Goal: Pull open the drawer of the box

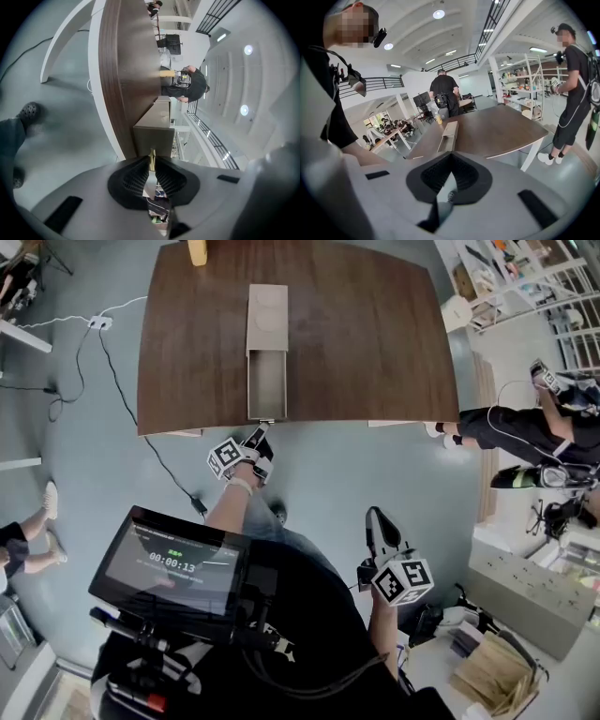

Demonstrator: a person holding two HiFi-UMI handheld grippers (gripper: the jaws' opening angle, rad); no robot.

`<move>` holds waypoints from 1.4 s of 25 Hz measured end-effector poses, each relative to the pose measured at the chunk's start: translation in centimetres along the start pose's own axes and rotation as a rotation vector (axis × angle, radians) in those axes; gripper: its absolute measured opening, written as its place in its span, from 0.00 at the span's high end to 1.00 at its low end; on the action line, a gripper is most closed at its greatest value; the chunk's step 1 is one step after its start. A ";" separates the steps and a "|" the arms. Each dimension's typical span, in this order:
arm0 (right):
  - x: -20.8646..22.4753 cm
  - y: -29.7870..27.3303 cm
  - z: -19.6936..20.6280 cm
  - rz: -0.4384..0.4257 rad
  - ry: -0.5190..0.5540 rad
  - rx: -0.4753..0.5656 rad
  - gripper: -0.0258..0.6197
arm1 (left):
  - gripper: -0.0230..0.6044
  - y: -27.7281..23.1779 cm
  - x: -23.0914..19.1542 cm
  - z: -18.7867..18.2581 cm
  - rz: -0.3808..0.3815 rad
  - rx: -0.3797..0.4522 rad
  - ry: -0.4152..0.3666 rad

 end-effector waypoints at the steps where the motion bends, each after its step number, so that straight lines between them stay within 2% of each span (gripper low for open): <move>1: -0.2 -0.2 0.2 -0.013 0.014 -0.007 0.98 | 0.91 -0.1 -0.1 -0.1 -0.006 -0.009 -0.011; 5: -0.6 -0.9 0.8 -0.064 0.035 -0.025 0.98 | 0.91 0.6 -0.5 -0.5 -0.027 -0.014 -0.043; 7: -0.5 0.5 1.4 -0.096 0.038 -0.015 0.98 | 0.91 2.7 -0.1 0.8 -0.038 -0.005 -0.072; 11: -0.1 2.9 2.8 -0.148 0.053 0.014 0.98 | 0.91 7.3 1.1 3.8 -0.050 -0.027 -0.167; 15: 1.0 3.3 3.5 -0.205 0.045 0.042 0.98 | 0.91 10.1 2.6 4.3 -0.059 -0.021 -0.256; 16: 1.1 3.3 3.6 -0.223 0.042 0.047 0.98 | 0.95 10.8 3.4 4.2 -0.055 -0.012 -0.284; 18: 0.8 3.2 3.4 -0.260 0.039 0.055 0.98 | 0.95 12.1 5.7 3.9 -0.040 -0.009 -0.354; 22: -0.2 4.5 2.8 -0.299 0.051 0.045 0.98 | 0.95 14.6 11.1 6.5 0.011 -0.102 -0.524; 25: -1.0 4.0 2.9 -0.345 0.057 0.052 0.98 | 0.95 16.9 14.0 8.4 0.065 -0.148 -0.602; 27: -1.4 3.5 3.5 -0.372 0.045 0.052 0.98 | 0.95 18.6 14.9 9.9 0.075 -0.182 -0.652; 31: -1.2 3.5 4.8 -0.443 0.044 0.037 0.98 | 0.95 20.2 16.2 14.9 0.097 -0.293 -0.696; 35: -0.1 2.9 6.4 -0.454 0.055 0.020 0.98 | 0.95 21.0 16.7 18.8 0.092 -0.441 -0.816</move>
Point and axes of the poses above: the fingertips, and each gripper's own axes: y backward along the fingers, x to its right, z out of its underside, the point moved 5 cm from there along y, backward along the fingers, and after that the axes turned 3 degrees about -y, right-handed, at the moved point
